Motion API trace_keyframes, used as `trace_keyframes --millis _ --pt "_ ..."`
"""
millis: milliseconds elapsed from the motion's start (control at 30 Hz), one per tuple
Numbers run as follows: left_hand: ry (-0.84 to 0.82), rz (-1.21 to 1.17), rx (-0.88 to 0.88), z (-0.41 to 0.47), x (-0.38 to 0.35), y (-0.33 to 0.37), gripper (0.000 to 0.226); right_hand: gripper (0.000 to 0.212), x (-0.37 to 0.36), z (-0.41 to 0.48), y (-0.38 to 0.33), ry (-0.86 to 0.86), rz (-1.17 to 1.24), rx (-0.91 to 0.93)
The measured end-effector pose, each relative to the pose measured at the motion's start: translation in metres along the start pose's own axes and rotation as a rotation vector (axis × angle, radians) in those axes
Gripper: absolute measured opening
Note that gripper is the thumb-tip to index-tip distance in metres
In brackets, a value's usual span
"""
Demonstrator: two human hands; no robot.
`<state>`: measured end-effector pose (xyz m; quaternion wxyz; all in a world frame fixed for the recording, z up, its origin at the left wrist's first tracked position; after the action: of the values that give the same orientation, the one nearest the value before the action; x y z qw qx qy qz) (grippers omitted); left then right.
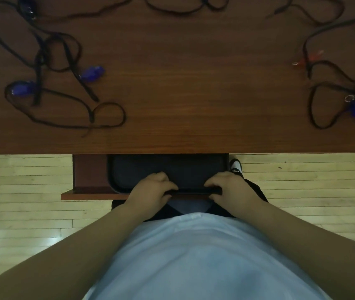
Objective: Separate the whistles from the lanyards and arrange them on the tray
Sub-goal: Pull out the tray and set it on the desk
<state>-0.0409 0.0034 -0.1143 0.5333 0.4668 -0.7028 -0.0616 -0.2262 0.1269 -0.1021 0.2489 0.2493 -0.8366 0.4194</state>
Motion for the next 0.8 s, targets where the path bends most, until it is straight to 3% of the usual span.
trace_keyframes --millis 167,400,533,633,800 --pt "0.057 0.127 -0.13 -0.007 0.009 0.01 0.032 0.044 -0.004 -0.002 -0.008 -0.085 -0.142 0.097" --pt "0.154 0.271 -0.287 -0.017 0.028 0.03 0.045 0.036 0.019 -0.015 -0.024 0.041 -0.191 0.259" --pt "0.193 0.286 -0.319 -0.024 0.052 0.044 0.039 0.034 0.041 -0.022 -0.039 0.094 -0.152 0.32" --pt "0.153 0.254 -0.303 -0.038 0.062 0.055 0.038 0.034 0.051 -0.031 -0.045 0.047 -0.094 0.312" --pt "0.091 0.07 -0.143 -0.047 0.102 0.073 0.025 0.028 0.077 -0.053 -0.055 0.129 0.087 0.21"
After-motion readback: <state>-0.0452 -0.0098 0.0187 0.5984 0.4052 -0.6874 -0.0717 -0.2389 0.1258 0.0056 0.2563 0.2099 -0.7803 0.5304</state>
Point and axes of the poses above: each hand's wrist, its own z-axis towards the middle knuckle, its own x-axis out of the back of the hand, y = z × x, the point moved 7 cm from there along z, towards the middle knuckle, and after that the axes turned 8 degrees about y, right-handed, at the moved point
